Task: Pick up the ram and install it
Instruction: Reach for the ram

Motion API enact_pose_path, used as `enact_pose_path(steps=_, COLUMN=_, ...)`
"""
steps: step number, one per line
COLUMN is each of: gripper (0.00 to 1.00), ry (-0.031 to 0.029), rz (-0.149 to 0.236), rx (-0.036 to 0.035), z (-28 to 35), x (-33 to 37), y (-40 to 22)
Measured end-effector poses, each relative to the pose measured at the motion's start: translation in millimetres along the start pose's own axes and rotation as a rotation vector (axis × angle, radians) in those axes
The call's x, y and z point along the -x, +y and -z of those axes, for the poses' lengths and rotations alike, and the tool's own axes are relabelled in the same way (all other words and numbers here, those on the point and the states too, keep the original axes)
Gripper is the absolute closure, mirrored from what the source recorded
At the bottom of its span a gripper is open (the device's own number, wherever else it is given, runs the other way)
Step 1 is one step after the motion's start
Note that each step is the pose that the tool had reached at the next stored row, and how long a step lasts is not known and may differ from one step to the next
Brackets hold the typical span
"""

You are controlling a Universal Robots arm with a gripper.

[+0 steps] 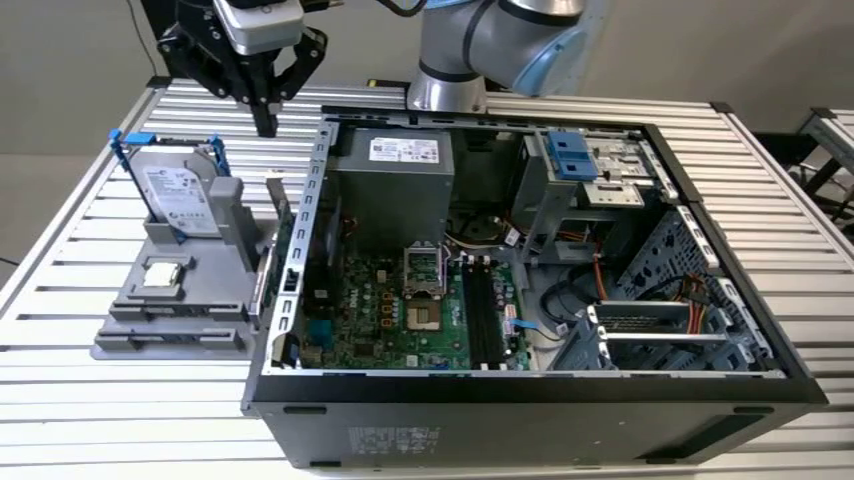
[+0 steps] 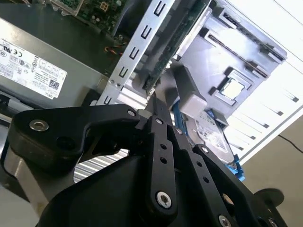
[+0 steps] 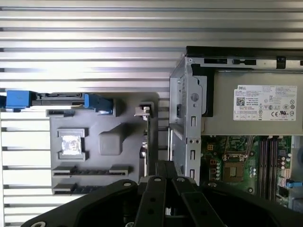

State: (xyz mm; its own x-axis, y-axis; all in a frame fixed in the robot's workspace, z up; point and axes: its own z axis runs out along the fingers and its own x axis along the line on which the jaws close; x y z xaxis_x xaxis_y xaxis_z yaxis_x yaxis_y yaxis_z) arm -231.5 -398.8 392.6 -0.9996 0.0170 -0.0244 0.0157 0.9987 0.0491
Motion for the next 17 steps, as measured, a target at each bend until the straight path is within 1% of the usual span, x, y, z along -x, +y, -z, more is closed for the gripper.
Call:
enact_pose_path(steps=7, gripper=1.0, ry=0.0003, rz=0.006, rx=0.0002, z=0.5, x=-20.7, y=-0.3)
enact_pose_path(steps=17, gripper=1.0, ry=0.0005, rz=0.01, rx=0.0002, z=1.2, x=-46.7, y=-0.7)
